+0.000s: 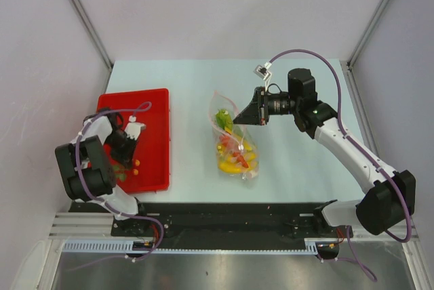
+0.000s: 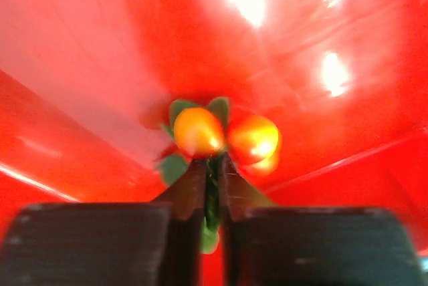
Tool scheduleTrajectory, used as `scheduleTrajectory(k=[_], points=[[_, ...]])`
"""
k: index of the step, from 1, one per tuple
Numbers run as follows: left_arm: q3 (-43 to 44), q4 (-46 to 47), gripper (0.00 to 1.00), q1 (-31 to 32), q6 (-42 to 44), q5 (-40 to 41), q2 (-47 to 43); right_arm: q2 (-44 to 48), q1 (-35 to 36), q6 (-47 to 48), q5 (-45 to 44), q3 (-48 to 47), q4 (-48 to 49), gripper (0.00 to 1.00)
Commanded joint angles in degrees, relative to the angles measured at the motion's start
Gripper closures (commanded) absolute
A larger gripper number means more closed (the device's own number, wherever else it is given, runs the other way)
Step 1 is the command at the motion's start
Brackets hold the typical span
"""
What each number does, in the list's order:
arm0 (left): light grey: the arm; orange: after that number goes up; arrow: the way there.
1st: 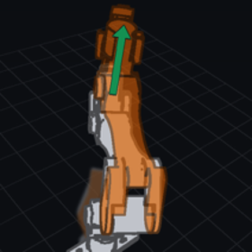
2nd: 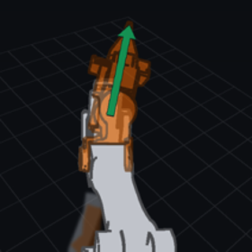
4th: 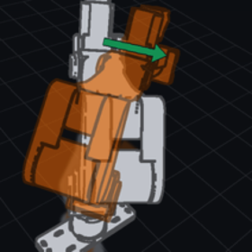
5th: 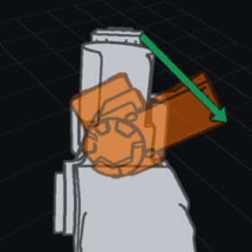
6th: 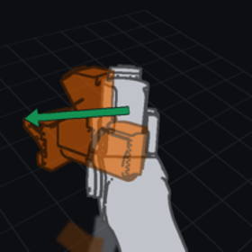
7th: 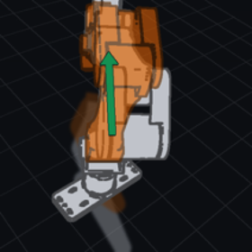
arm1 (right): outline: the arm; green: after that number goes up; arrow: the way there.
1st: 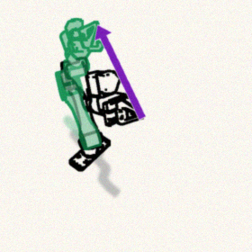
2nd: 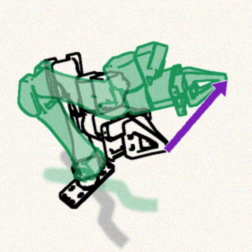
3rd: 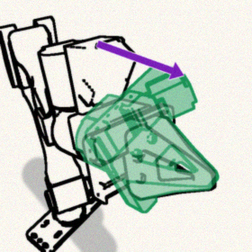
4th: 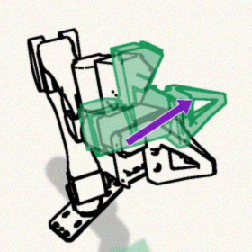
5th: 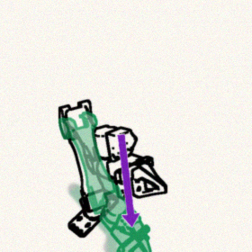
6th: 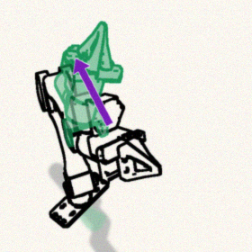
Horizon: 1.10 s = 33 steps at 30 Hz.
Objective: Place the food in the zip-top bag and seal the zipper
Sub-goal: Pick up the fake fruit from the bin, then place the fake fruit in the zipper food storage bag.
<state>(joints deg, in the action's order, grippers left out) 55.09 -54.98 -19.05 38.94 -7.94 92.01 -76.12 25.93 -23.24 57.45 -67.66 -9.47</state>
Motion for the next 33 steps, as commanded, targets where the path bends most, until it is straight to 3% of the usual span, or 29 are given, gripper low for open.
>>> scheduleTrajectory(k=[1,7,12,19,23,27,33], points=[[7.11,-3.55,1.0,3.22,-1.49,-7.07,-4.73,0.27,0.08,1.54,0.2,-2.22,-0.37,1.0],[17.4,-8.03,1.0,9.19,-6.06,-12.87,-9.03,0.53,0.08,1.8,0.12,-1.95,-0.11,1.0],[32.07,-9.97,1.0,17.88,-11.5,-20.94,-11.49,0.36,-0.01,1.8,0.29,-1.95,0.07,1.0],[43.78,3.63,1.0,33.53,-24.95,-29.93,-15.19,0.62,0.08,2.24,0.91,-1.51,-0.1,1.0],[38.37,16.63,1.0,41.97,-33.73,-28.54,-17.21,1.32,-0.09,2.24,0.91,-1.07,0.07,1.0],[25.97,40.5,1.0,46.89,-48.74,-26.7,-20.55,1.85,-0.62,0.75,0.99,-0.37,0.95,1.0],[14.88,51.37,1.0,54.28,-56.06,-16.15,-20.03,2.11,-1.85,-4.43,3.01,2.26,7.7,1.0]])
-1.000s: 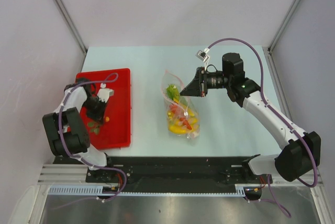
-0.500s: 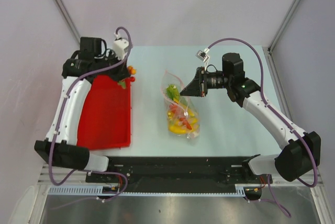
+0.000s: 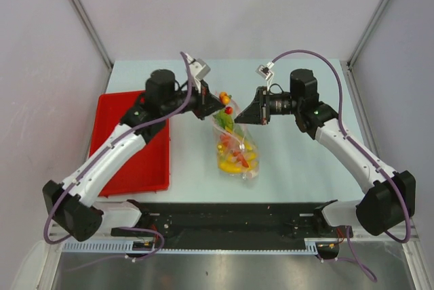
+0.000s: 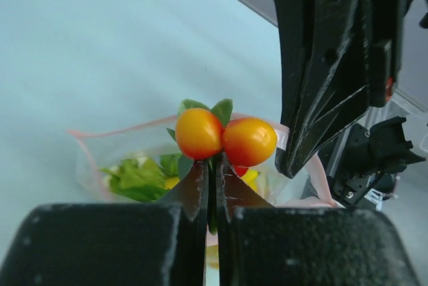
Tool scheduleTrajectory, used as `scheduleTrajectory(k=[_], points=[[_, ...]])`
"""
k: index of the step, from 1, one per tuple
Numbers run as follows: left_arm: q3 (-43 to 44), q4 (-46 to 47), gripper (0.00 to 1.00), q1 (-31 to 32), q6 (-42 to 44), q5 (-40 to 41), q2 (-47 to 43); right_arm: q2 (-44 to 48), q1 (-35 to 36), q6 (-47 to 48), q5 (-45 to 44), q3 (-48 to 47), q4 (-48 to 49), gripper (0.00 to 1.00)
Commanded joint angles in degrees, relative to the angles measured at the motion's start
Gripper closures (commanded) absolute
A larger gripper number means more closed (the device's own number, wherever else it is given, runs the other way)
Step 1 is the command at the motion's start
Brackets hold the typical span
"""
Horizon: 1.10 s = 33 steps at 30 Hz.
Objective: Place the food in the zip-top bag and seal the zipper
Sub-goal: Place the fake fruit in the zipper food storage bag.
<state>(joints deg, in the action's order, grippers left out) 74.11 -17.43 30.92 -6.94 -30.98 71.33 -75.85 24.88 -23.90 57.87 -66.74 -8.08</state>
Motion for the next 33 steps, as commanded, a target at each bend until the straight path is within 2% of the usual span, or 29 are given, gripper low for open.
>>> scheduleTrajectory(k=[1,6,12,16,17,19,20,21,22,23,25,28,33], points=[[-5.19,14.61,1.0,4.94,-11.07,8.03,1.0,1.76,-0.89,-5.61,2.78,1.7,8.84,1.0],[-7.65,15.5,1.0,7.66,-15.38,10.32,3.73,1.59,-1.5,-7.21,3.92,2.4,11.24,1.0],[-10.21,10.06,1.0,10.39,-11.71,11.12,4.52,1.67,-2.38,-8.18,4.71,2.84,12.82,1.0],[-12.84,6.28,0.99,10.48,-10.03,14.63,2.42,2.2,-2.91,-8.18,5.15,3.11,13.09,1.0],[-12.93,5.4,0.94,10.48,-8.89,14.98,2.15,2.29,-3.09,-8.01,5.5,3.28,13.26,1.0],[-12.06,2.76,0.76,10.48,-6.96,13.94,1.53,2.55,-3.09,-7.65,5.77,3.46,13.35,1.0],[-10.84,1.36,0.5,10.48,-4.08,11.58,1.62,2.64,-3.09,-7.39,6.11,3.46,13.35,1.0],[-9.52,-1.79,0.35,10.48,-2.48,10.95,1.45,2.55,-3.09,-6.78,6.38,3.28,13.35,1.0],[-6.29,-3.38,0.16,10.48,-0.99,10.86,1.01,2.73,-3.09,-6.16,7.25,3.11,13.18,1.0],[-5.04,-4.88,0.09,10.48,2.6,10.07,0.39,2.73,-3.17,-5.46,7.61,2.93,12.74,1.0],[-3.62,-6.73,0.0,10.3,6.13,9.54,-3.36,2.9,-3.0,-2.74,8.22,2.67,10.37,1.0],[-4.14,-9.71,0.0,9.69,14.82,5.85,-7.86,2.99,-3.09,-0.62,8.84,2.58,8.78,1.0],[-6.69,-18.33,0.02,9.69,39.51,0.32,-14.37,3.08,-2.21,1.13,9.37,1.88,8.43,1.0]])
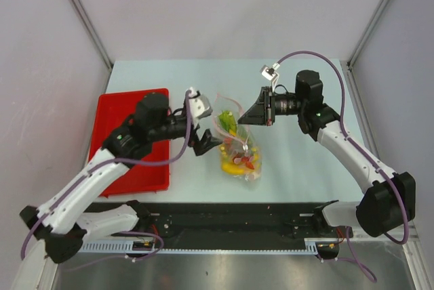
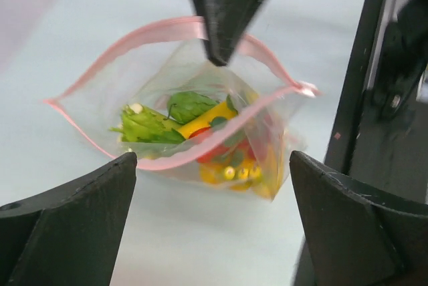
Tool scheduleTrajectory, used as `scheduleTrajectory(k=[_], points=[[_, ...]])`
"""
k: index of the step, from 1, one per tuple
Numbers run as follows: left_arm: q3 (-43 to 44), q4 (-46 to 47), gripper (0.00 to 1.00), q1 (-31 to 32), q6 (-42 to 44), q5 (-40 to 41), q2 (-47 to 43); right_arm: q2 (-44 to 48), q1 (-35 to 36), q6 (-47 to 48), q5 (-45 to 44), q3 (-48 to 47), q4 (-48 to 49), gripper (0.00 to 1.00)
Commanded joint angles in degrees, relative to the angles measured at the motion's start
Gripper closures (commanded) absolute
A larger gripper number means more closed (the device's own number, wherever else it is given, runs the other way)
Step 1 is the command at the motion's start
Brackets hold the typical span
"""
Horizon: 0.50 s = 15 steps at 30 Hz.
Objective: Place the food in the zip-top bag and seal the zipper
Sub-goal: Place the fake fruit in the zipper food storage bag, then zip the zipper food storage bag at the center of the board.
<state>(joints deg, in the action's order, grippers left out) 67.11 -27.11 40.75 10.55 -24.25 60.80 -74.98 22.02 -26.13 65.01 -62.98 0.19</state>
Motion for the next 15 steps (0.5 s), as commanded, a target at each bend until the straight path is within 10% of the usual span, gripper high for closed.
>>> scheduleTrajectory(k=[1,5,15], points=[[-0.83,-9.27,0.03,-0.15,24.85,-7.12,-4.36,2.29,1.26,4.15,2.22,-2.06,0.17,1.0],[-2.86,-10.95,0.14,-0.15,39.0,-11.34,-5.16,2.12,3.2,7.22,2.14,-3.29,-3.87,1.0],[-2.95,-6.64,0.44,2.13,40.96,-12.93,3.27,2.56,8.04,15.48,0.55,-6.98,-13.63,1.0]])
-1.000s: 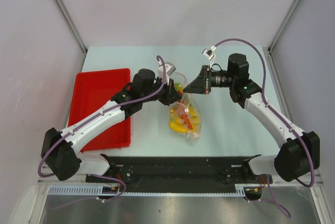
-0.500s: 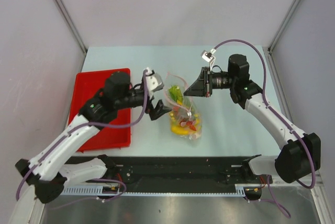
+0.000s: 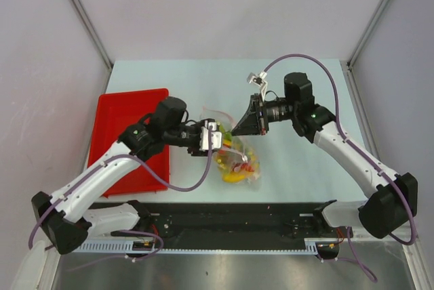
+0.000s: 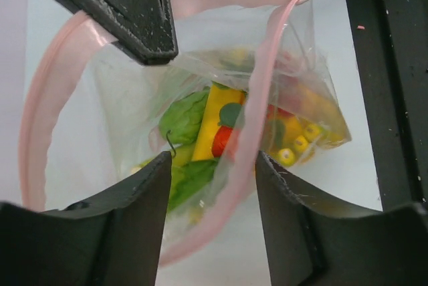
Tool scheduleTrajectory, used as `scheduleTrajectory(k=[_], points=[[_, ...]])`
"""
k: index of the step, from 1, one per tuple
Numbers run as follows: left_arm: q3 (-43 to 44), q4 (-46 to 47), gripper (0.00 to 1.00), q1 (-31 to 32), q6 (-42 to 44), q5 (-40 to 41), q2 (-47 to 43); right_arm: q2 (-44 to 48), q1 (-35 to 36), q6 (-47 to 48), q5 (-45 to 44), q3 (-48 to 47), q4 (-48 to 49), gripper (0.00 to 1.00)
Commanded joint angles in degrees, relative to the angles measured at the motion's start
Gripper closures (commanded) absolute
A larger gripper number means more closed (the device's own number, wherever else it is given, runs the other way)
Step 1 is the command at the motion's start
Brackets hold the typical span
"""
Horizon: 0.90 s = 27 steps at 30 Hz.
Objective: Place the food in the zip-top bag and seal the zipper
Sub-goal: Zip the zipper food storage bag at the center of the board.
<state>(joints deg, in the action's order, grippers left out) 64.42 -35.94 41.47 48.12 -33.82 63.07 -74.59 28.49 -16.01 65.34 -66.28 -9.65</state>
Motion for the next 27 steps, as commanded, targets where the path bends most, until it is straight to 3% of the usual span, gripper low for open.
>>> scheduleTrajectory(k=[1,6,8,10,12,13,14,15,18,20,22,27], points=[[-1.31,4.11,0.48,1.85,2.78,-3.27,1.0,2.08,1.92,6.33,-0.04,-4.03,-4.67,1.0],[-2.2,1.68,0.54,7.12,2.07,-4.76,2.06,0.68,3.85,11.61,-0.92,-7.19,-9.33,1.0],[-2.2,0.44,0.69,9.14,0.93,-6.16,1.36,-0.99,4.2,13.8,-0.83,-9.29,-10.91,1.0],[-2.02,1.22,1.0,9.94,-3.61,-6.6,0.83,-2.05,4.47,15.65,-0.83,-10.79,-11.44,1.0],[-1.41,4.03,1.0,9.94,-8.02,-7.74,-0.13,-3.1,4.99,17.23,-0.92,-12.98,-12.23,1.0],[-1.41,5.87,1.0,9.94,-14.39,-7.75,-0.57,-3.46,5.69,19.07,-1.61,-13.69,-13.02,0.96],[-1.49,10.24,1.0,9.94,-17.67,-7.4,-1.1,-3.72,6.05,19.87,-2.06,-14.48,-13.63,0.85],[-2.1,12.28,1.0,9.94,-20.75,-6.7,-1.98,-4.25,6.05,21.27,-3.54,-17.19,-15.21,0.54],[-4.12,19.21,1.0,9.94,-34.18,-4.6,-1.55,-3.29,1.5,26.38,-6.27,-23.35,-25.58,0.17],[-4.92,22.13,1.0,9.94,-37.64,-4.23,-0.93,-0.4,-6.4,22.63,-4.79,-21.88,-24.2,0.07],[-6.15,26.96,1.0,9.94,-41.69,-2.48,-0.58,5.31,-11.94,22.07,-3.11,-17.14,-22.7,0.04],[-4.49,32.86,1.0,8.54,-50.03,-1.77,2.14,18.84,-14.08,29.97,-10.05,-5.19,-25.16,0.01]])
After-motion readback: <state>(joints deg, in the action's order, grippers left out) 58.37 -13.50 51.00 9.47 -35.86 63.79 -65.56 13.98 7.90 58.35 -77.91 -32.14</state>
